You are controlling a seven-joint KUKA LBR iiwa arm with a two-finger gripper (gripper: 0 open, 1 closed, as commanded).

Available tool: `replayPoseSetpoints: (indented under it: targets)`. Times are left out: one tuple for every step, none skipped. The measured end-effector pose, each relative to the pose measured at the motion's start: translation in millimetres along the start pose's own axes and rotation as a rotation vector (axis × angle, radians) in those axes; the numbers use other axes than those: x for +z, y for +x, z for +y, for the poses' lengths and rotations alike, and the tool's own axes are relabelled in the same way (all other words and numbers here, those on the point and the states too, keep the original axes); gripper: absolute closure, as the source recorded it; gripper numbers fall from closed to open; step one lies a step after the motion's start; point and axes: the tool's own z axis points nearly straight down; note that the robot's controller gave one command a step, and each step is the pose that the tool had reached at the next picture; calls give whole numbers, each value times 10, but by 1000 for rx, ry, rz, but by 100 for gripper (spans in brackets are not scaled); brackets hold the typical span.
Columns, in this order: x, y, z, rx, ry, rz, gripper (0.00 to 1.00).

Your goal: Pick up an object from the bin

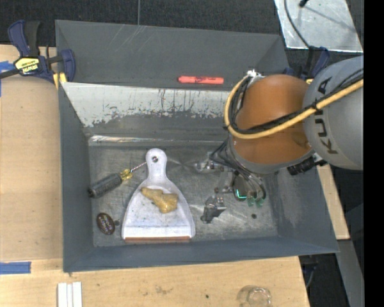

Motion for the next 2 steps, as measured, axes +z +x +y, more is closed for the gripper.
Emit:
replayPoseSetpoints:
  targets:
    - [-41,-18,-1,2,-1,-9,0]
    - [227,-47,93,-97,1,-17,0]
